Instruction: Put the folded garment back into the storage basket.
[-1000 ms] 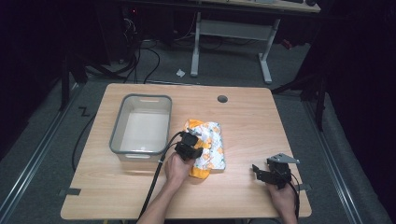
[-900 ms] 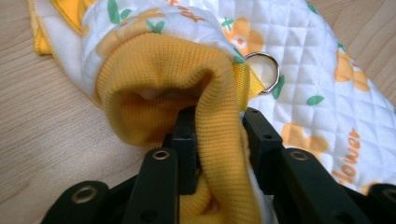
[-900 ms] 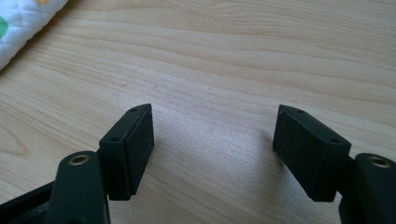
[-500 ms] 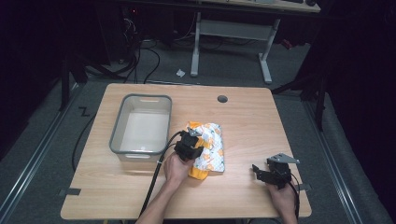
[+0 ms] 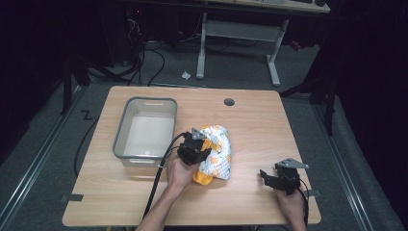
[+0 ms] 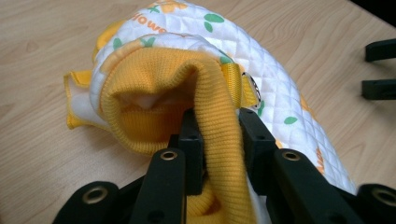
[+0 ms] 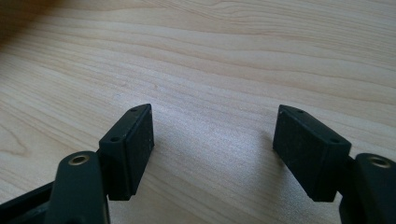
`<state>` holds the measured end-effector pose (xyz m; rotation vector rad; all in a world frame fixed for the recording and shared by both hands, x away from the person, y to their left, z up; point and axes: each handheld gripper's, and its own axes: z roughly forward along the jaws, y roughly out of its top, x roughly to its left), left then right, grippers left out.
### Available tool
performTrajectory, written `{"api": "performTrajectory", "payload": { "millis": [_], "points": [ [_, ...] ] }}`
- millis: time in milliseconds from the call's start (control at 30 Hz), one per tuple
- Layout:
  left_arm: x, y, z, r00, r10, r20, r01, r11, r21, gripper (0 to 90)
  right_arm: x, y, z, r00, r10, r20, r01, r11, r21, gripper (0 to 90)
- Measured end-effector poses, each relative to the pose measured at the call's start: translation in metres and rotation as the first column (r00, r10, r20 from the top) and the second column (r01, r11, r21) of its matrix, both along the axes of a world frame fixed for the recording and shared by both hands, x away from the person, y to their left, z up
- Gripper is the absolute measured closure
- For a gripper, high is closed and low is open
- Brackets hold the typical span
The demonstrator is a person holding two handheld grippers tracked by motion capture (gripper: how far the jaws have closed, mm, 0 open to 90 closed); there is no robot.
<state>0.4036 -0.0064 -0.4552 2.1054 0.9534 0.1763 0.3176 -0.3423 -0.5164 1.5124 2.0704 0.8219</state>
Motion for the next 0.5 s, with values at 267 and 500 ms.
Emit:
{"api": "performTrajectory", "payload": {
  "millis": [267, 500],
  "points": [
    [-0.003, 0.010, 0.016, 0.9998, -0.011, 0.016, 0.011, 0.9999, -0.012, 74.0, 0.000, 0.000, 0.000, 1.0000, 0.000, 0.000, 0.000, 1.000, 0.000, 29.4],
    [-0.004, 0.022, 0.031, 0.9996, -0.012, 0.024, 0.014, 0.9979, -0.064, 74.0, 0.000, 0.000, 0.000, 1.0000, 0.000, 0.000, 0.000, 1.000, 0.000, 29.4]
  ]
}}
